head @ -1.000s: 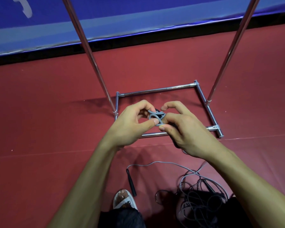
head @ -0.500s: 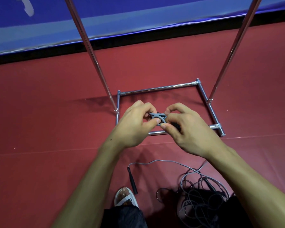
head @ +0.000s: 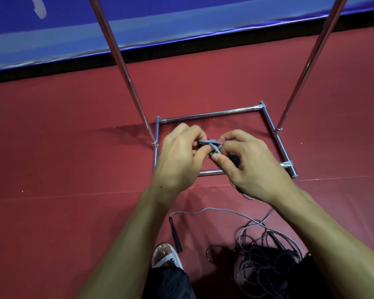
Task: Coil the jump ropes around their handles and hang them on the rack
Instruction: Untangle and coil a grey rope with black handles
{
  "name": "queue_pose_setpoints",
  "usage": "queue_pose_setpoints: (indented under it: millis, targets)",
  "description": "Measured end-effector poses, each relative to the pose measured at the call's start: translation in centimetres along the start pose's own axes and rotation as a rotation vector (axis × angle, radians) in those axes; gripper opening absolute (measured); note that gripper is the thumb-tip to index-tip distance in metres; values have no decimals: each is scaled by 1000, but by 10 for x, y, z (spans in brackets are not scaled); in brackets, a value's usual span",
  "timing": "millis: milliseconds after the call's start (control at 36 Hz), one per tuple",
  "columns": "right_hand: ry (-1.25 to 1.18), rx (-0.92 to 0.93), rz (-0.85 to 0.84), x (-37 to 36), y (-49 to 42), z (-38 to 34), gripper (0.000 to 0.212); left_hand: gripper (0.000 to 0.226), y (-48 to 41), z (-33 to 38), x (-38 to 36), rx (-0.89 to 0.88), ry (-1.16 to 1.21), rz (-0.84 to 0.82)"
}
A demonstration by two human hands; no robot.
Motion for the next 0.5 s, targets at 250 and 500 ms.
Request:
queue_pose_setpoints:
  millis: [250, 500]
  targets:
    - [137, -25, 156, 5, 4, -6, 31, 6, 5, 13, -6, -69, -10, 166]
    - [5, -134, 150, 12, 3, 0, 40, 6, 6, 20, -8, -147, -51, 159]
Point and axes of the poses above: each hand's wrist, its own y-axis away from the middle knuckle, its own x-axis out of the back of the hand, z = x × y, the point moved 4 cm from there along -y, towards the middle knuckle, and after that the axes turned 7 degrees about y, right-handed, at the moved point
